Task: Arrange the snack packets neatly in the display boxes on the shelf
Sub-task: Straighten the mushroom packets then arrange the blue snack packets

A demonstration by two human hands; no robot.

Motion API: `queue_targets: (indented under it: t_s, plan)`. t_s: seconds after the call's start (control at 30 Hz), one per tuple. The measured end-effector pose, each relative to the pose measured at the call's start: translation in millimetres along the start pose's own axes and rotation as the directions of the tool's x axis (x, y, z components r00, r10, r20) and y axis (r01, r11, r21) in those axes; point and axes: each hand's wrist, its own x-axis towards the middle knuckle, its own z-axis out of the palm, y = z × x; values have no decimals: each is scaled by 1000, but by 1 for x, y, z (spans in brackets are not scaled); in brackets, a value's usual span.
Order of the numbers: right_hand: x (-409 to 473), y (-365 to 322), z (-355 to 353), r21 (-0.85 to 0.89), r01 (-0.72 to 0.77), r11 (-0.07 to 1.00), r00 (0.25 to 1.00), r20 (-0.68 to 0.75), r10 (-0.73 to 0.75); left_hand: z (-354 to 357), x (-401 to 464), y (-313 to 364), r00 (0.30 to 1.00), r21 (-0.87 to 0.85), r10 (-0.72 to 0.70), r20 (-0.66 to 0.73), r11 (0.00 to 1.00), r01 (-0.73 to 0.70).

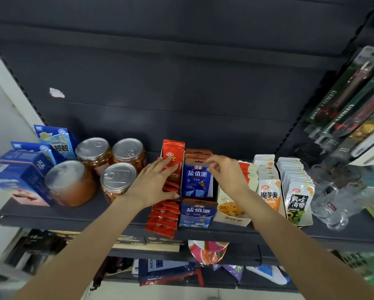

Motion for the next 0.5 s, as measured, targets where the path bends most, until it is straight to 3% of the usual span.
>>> queue_targets:
  t_s: [0.17, 0.23, 0.4, 0.5]
  plan:
    - [-25, -3, -12, 86, -8, 996, 918, 395, -27, -2, -1, 8, 1000, -30, -29, -10, 999, 29]
    - [-28, -3, -12, 51, 13, 999, 881, 471, -36, -1, -2, 9, 999, -53, -44, -4, 998, 44]
    - [-27, -11, -10, -244, 192, 950, 895, 441, -67, -1, -3, 10, 998, -90, -63, 13, 994, 64]
    - [-28, -13, -5, -270, 200, 942, 921, 380, -87, -3, -4, 9, 998, -88, -63, 14, 994, 64]
